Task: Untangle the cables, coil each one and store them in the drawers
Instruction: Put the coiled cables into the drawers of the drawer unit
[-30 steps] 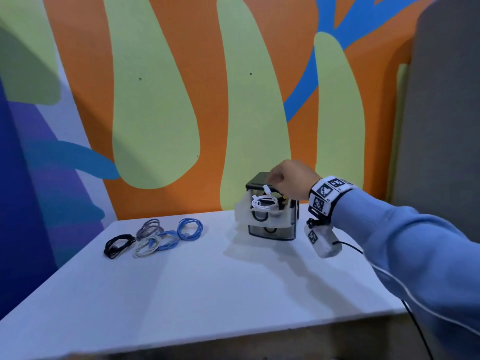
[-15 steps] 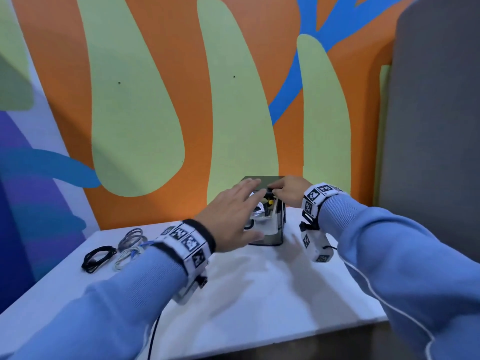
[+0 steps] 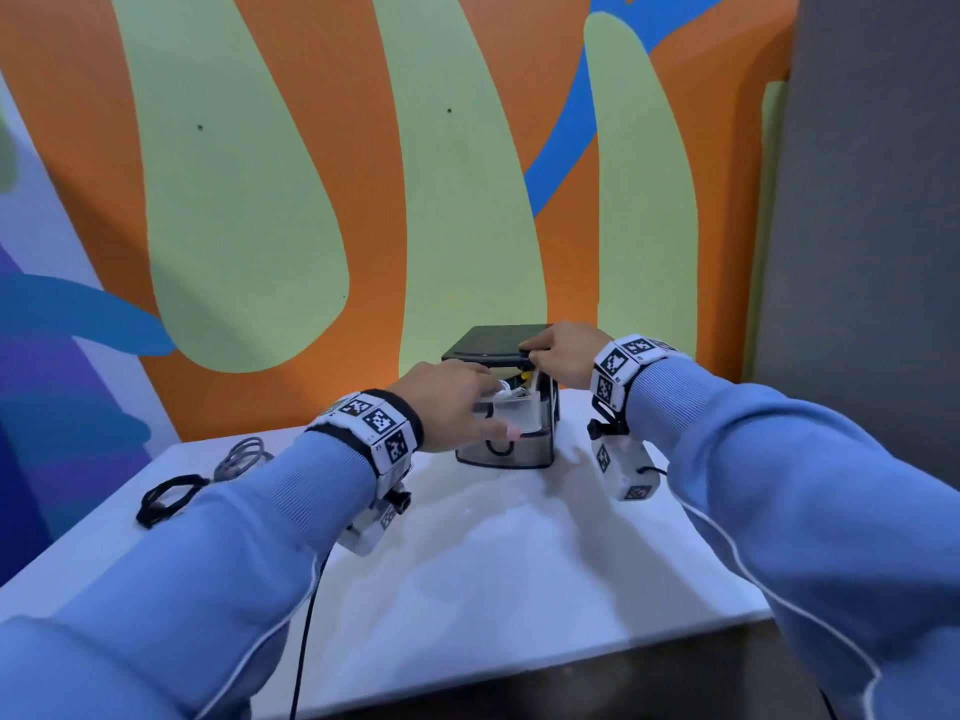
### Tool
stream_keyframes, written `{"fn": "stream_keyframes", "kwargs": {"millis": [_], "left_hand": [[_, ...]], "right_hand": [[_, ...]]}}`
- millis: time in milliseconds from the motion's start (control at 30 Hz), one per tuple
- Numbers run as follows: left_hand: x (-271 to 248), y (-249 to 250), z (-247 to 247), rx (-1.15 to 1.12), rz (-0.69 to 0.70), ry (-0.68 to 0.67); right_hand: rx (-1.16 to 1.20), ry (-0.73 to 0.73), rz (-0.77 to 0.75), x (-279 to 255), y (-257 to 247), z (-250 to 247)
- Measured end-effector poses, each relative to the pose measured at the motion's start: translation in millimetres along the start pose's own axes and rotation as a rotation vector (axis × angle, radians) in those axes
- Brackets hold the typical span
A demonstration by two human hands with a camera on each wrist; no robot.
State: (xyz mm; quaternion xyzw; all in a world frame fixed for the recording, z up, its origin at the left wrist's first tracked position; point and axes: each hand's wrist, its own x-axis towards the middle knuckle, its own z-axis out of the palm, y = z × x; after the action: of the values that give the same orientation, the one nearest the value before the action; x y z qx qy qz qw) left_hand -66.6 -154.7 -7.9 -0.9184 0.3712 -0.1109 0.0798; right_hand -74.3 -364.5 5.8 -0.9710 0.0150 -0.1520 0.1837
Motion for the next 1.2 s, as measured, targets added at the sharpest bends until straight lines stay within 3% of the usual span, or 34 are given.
{"fn": "stream_keyframes", "kwargs": {"millis": [300,533,767,933,1067,1200], "left_hand": [[16,13,18,-0.064,-0.128,0.347],[24,22,24,-0.113,-0.229,0.408],[16,15,27,0.05,-0.173,0.476],[25,5,30,-0.08,-0.182,0.502],[31,6,31,-0.172,-0.269,0.541],[40,12,34,-0.123,-0.428,0.54]], "right_hand": [[0.006,0.001,0.004,4,0,2],[0.026,0.005,0.01,2,0,1],[0.027,-0.002,0.0,-4,-1,0],[0.061,-0.004,0.011,-7,-2,-1],[0.038,-0.024,-0.006,-7,-2,-3],[0.019,-0.025,-0.007,-6,-2,-3]]}}
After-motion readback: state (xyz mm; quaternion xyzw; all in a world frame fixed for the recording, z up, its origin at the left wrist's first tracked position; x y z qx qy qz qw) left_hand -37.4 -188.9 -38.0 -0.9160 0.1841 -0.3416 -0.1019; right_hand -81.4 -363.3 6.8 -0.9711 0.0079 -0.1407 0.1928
